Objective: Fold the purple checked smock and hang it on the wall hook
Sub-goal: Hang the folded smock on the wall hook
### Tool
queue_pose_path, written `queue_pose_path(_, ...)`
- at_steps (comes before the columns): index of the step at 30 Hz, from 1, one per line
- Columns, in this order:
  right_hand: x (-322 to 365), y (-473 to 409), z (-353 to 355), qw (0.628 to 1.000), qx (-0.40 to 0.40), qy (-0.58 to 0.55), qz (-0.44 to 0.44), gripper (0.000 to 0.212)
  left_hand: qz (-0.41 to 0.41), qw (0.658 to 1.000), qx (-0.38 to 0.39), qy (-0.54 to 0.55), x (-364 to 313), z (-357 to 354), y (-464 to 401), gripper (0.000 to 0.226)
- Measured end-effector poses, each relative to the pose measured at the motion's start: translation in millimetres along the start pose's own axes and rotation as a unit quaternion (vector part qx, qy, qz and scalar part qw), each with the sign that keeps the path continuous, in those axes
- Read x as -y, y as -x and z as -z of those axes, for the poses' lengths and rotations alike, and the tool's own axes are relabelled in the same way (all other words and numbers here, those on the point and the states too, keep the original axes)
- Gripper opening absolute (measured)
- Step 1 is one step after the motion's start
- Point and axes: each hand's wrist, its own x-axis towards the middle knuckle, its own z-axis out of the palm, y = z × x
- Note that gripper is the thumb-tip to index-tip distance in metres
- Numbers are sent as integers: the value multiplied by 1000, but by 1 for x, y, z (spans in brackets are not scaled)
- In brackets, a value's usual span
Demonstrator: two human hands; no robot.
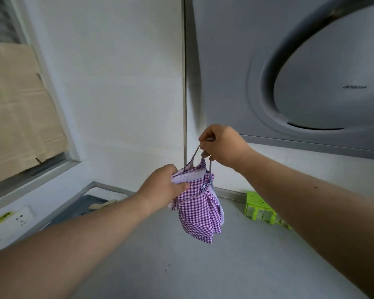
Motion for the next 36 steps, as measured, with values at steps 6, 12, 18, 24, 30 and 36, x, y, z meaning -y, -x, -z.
queue_pose_path(6,56,-46,-37,998,-17,-65,-12,6,-65,997,-39,20,40,81,-18,31)
queue_pose_path(12,129,-110,-76,997,-46,-56,21,7,-131,990,-55,-5,73,176,-57,29)
queue_pose_path(18,178,-168,-89,995,-67,8,79,11,-153,984,-85,-34,82,243,-104,15)
queue_pose_path(24,212,-235,-90,976,-98,109,159,10,-178,972,-137,-73,85,290,-153,17)
queue_pose_path(30,244,-314,-93,940,-126,189,255,18,-235,935,-193,-182,79,325,-209,17)
queue_pose_path(36,293,-391,-89,917,-119,223,310,21,-205,924,-220,-237,61,366,-270,13)
